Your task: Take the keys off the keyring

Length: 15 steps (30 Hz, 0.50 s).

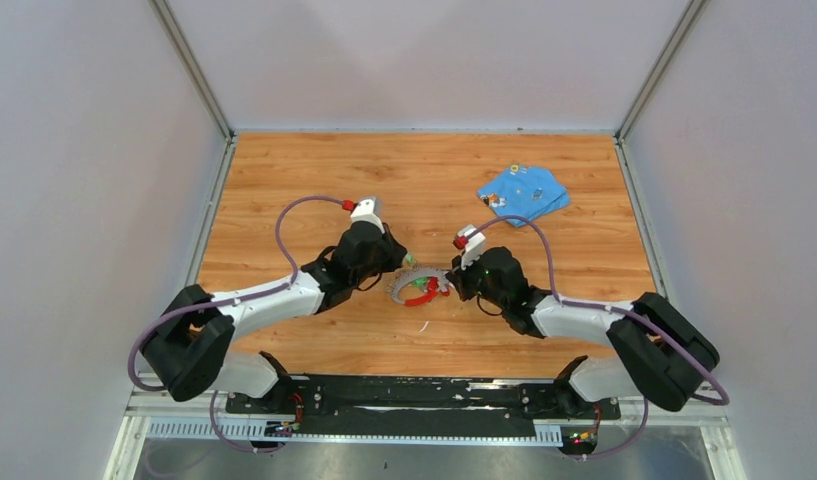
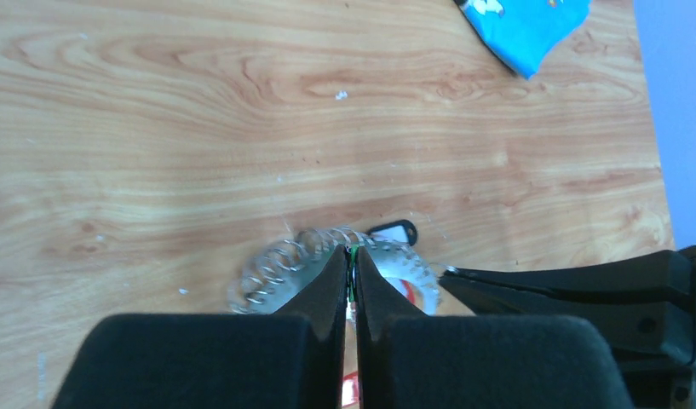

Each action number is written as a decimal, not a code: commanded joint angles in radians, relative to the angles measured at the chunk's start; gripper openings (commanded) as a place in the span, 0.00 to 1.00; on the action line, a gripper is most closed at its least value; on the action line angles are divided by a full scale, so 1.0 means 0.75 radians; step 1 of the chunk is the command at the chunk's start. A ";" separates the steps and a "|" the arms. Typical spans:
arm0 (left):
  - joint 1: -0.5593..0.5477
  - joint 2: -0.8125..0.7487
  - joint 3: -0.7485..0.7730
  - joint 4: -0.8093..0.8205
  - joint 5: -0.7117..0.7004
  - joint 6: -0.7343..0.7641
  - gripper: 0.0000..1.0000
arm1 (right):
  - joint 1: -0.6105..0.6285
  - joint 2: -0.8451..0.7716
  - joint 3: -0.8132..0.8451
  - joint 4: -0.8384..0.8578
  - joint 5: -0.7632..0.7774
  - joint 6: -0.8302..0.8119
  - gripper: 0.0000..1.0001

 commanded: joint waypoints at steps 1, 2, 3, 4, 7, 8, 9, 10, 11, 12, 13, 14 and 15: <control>0.047 -0.074 0.029 -0.102 -0.129 0.117 0.00 | -0.006 -0.129 0.016 -0.227 0.252 0.053 0.01; 0.062 -0.090 0.019 -0.119 -0.148 0.130 0.00 | -0.010 -0.164 0.013 -0.268 0.291 0.075 0.01; 0.089 -0.105 0.005 -0.133 -0.161 0.140 0.00 | -0.017 -0.195 0.012 -0.315 0.333 0.093 0.01; 0.115 -0.125 -0.009 -0.147 -0.171 0.140 0.00 | -0.025 -0.222 0.018 -0.382 0.390 0.120 0.01; 0.178 -0.181 -0.056 -0.181 -0.186 0.154 0.00 | -0.064 -0.291 0.045 -0.594 0.546 0.209 0.01; 0.193 -0.193 -0.069 -0.198 -0.203 0.158 0.00 | -0.081 -0.313 0.048 -0.652 0.602 0.244 0.01; 0.211 -0.202 -0.078 -0.217 -0.212 0.157 0.00 | -0.100 -0.337 0.046 -0.698 0.642 0.280 0.01; 0.229 -0.206 -0.088 -0.229 -0.209 0.156 0.00 | -0.121 -0.363 0.046 -0.732 0.663 0.317 0.01; 0.240 -0.212 -0.097 -0.233 -0.207 0.158 0.00 | -0.142 -0.376 0.044 -0.752 0.662 0.331 0.01; 0.248 -0.216 -0.107 -0.235 -0.211 0.160 0.00 | -0.159 -0.382 0.043 -0.759 0.660 0.342 0.01; 0.255 -0.219 -0.113 -0.237 -0.212 0.157 0.00 | -0.181 -0.382 0.053 -0.770 0.657 0.350 0.01; 0.260 -0.217 -0.118 -0.237 -0.207 0.159 0.00 | -0.191 -0.378 0.065 -0.786 0.648 0.352 0.01; 0.265 -0.214 -0.122 -0.238 -0.207 0.160 0.00 | -0.195 -0.374 0.075 -0.801 0.648 0.353 0.01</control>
